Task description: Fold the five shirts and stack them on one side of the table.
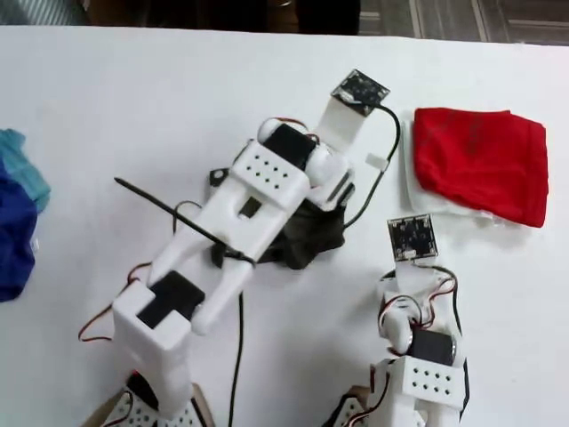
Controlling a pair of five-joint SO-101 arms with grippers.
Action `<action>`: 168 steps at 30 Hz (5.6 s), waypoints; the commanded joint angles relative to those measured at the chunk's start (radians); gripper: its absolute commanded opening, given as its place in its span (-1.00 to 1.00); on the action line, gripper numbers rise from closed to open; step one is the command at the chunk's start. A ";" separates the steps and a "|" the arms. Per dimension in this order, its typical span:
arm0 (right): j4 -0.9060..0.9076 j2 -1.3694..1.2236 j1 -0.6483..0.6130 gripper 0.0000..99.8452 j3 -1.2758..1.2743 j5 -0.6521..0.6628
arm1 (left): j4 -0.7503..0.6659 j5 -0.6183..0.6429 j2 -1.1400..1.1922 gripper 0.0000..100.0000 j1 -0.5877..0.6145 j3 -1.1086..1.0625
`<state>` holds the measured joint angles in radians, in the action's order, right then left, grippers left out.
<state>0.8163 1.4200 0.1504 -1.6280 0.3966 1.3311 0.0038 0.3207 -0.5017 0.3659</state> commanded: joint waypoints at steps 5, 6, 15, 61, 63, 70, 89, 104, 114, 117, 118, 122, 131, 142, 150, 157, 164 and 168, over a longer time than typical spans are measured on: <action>0.007 0.019 0.007 -0.96 0.006 -0.008 | 0.028 0.002 -0.017 -0.70 0.115 0.104; 0.007 0.019 0.007 -0.96 0.006 -0.008 | 0.054 0.002 -0.017 -0.81 0.153 0.133; 0.007 0.015 0.007 -0.96 0.006 -0.008 | 0.402 -0.130 -0.017 -0.95 0.450 0.549; 0.539 -1.865 -0.688 -0.96 2.088 -0.232 | -0.486 -0.364 -1.287 -0.95 1.034 -1.748; 0.565 -1.946 -0.707 -0.96 2.157 -0.227 | -0.508 -0.358 -1.289 -0.95 1.034 -1.765; 0.573 -2.157 -0.690 -0.96 2.271 -0.227 | -0.548 -0.305 -1.289 -0.95 1.034 -1.784; 0.917 -2.175 -0.633 -0.96 2.452 -0.164 | -0.552 -0.304 -1.289 -0.95 1.031 -1.788; 0.949 -1.954 -0.633 -0.96 2.091 -0.044 | -0.554 -0.304 -1.289 -0.95 1.031 -1.788; 0.898 -1.577 -0.625 -0.96 1.818 -0.002 | -0.554 -0.304 -1.289 -0.95 1.031 -1.788; 0.756 -1.564 -0.630 -0.96 1.817 -0.049 | -0.554 -0.304 -1.289 -0.95 1.031 -1.788; 0.705 -1.580 -0.631 -0.96 1.812 -0.081 | -0.554 -0.304 -1.289 -0.95 1.031 -1.788; 0.570 -1.693 -0.651 -0.96 1.798 -0.127 | -0.554 -0.304 -1.289 -0.95 1.031 -1.788; 0.481 -1.850 -0.645 -0.96 1.804 -0.127 | -0.554 -0.304 -1.289 -0.95 1.030 -1.790; 0.621 -1.853 -0.579 -0.96 1.800 -0.048 | -0.554 -0.304 -1.289 -0.95 1.030 -1.790; 0.777 -1.802 -0.567 -0.96 1.795 0.006 | -0.563 -0.304 -1.289 -0.95 1.030 -1.790; 0.829 -1.669 -0.573 -0.96 1.795 0.008 | -0.565 -0.304 -1.289 -0.95 1.030 -1.790; 0.797 -1.646 -0.568 -0.96 1.643 0.008 | -0.565 -0.304 -1.289 -0.95 1.030 -1.790; 0.739 -1.592 -0.570 -0.96 1.522 0.008 | -0.565 -0.304 -1.289 -0.95 1.030 -1.790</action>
<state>1.5865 -0.2800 -0.4281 -0.0522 0.3936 0.7802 -0.3076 -0.9528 0.5263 -1.4262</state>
